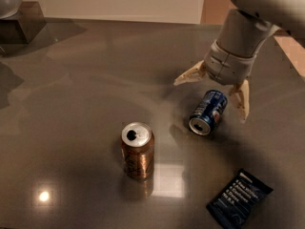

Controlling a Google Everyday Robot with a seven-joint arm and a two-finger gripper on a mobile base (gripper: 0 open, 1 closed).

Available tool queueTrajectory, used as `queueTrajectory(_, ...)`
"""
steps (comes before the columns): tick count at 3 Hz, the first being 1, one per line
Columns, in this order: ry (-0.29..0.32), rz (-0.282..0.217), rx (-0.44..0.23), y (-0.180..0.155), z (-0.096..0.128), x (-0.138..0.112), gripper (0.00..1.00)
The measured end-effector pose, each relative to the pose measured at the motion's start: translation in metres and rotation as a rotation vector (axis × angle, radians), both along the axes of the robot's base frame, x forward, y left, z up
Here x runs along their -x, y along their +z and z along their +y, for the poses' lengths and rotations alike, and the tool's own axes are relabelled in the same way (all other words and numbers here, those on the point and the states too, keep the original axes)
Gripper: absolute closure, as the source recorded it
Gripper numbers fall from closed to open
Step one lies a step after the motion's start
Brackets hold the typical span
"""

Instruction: Place pepsi can upright

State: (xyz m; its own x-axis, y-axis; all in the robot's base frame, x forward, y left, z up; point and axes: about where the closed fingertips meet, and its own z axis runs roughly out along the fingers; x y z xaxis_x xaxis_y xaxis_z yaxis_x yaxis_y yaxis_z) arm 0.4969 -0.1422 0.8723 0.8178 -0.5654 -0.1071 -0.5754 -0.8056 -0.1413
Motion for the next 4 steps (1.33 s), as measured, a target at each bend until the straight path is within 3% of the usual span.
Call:
queueTrajectory(2, 0.080, 0.025, 0.016, -0.010, 0.002, 0.009, 0.00)
queueTrajectory(4, 0.116, 0.040, 0.015, -0.015, 0.004, 0.015, 0.00)
